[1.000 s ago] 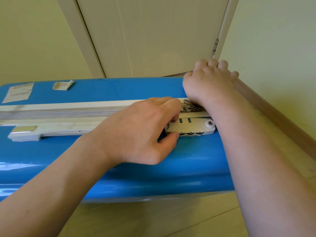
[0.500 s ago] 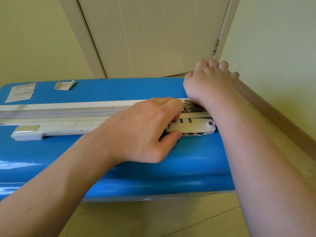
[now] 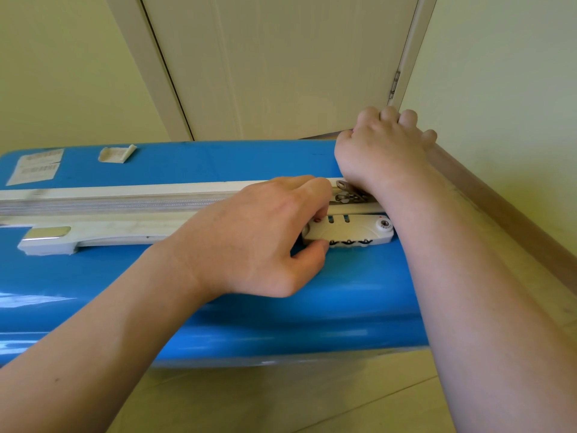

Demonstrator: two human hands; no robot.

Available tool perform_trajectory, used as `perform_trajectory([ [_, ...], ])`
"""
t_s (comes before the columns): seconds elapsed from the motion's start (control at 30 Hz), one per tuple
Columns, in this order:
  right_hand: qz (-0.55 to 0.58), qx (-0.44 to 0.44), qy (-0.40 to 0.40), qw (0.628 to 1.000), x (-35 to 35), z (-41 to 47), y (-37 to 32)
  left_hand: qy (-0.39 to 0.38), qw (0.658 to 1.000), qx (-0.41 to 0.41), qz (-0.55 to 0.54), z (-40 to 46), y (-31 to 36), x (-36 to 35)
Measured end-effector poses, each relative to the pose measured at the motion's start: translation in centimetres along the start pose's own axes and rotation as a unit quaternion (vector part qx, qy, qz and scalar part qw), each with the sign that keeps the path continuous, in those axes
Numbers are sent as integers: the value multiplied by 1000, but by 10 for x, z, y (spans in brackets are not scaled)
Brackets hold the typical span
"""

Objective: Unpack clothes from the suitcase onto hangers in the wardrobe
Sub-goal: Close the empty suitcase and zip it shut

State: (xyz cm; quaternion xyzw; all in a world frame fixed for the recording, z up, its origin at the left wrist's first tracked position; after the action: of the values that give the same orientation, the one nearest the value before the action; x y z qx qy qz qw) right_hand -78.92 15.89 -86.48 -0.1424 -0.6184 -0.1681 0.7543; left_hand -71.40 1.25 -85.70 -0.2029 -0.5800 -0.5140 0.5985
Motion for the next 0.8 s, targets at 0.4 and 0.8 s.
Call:
perform_trajectory([
  [0.4,-2,-1,1,1000,0,0,0,3,1000,-4,5,1,1,0],
  [0.8,2,-6,4,1000,0,0,1,-4,1000,3,-5,0,0,0],
])
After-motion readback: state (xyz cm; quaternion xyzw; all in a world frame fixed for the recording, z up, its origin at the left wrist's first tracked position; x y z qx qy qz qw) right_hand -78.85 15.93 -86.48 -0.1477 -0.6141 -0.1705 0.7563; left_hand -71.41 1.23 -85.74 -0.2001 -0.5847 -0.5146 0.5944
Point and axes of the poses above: each hand's wrist, its own z-axis towards the middle knuckle, its own x-axis out of the back of the hand, y = z × x, the point moved 9 cm from there along z, towards the middle knuckle, and after that the axes turned 8 degrees about -z, right-handed, at the moved point
